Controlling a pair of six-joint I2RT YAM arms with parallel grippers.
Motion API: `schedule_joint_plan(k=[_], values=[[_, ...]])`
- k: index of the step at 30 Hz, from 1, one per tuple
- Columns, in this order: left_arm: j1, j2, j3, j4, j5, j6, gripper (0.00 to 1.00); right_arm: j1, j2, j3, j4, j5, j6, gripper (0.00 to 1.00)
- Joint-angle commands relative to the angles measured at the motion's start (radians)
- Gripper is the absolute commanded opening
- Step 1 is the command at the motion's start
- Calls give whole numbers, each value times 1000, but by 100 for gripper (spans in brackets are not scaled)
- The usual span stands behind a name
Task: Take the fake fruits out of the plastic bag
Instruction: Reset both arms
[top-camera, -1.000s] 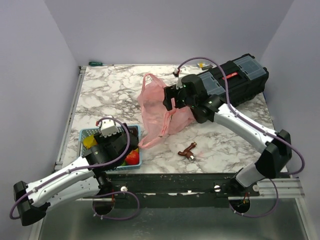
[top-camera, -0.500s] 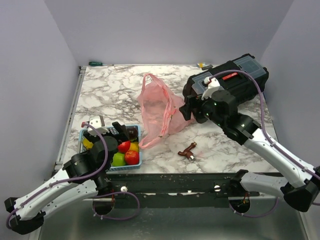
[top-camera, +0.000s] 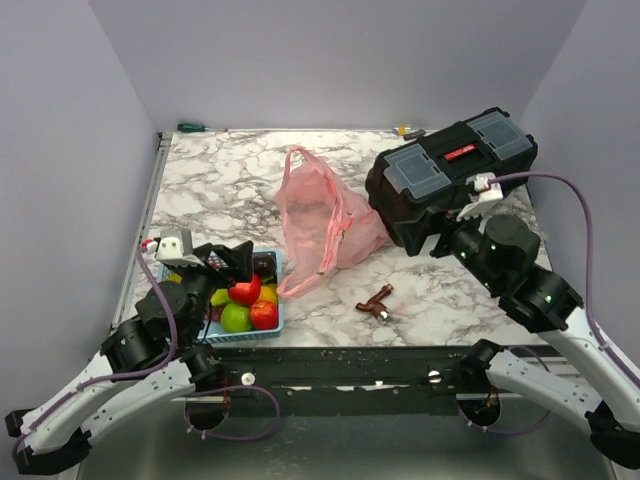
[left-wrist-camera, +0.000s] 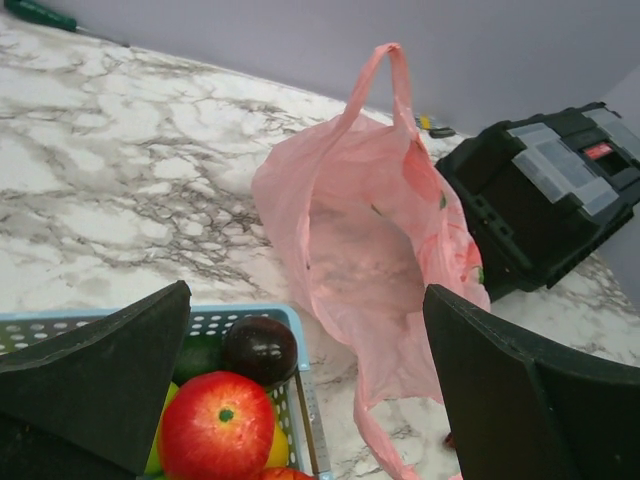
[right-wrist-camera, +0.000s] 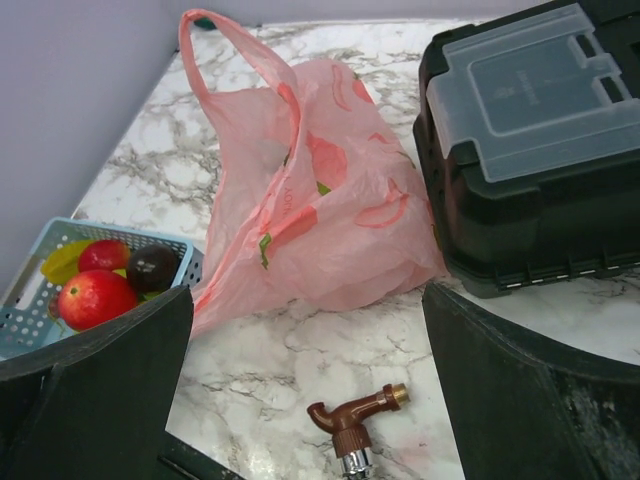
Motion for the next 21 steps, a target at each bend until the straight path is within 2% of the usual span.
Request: schedule_joint_plan(k=[1,10,21], values=[[5,5,87,55,102,105,99,-2,-76,-8,-82,76,21,100],[4,-52,137,95,117,200,99,-2,-258,49,-166,144,26,100],[4,-148,153,129,101,265,99,-3,-406,47,-165,167,23,100]])
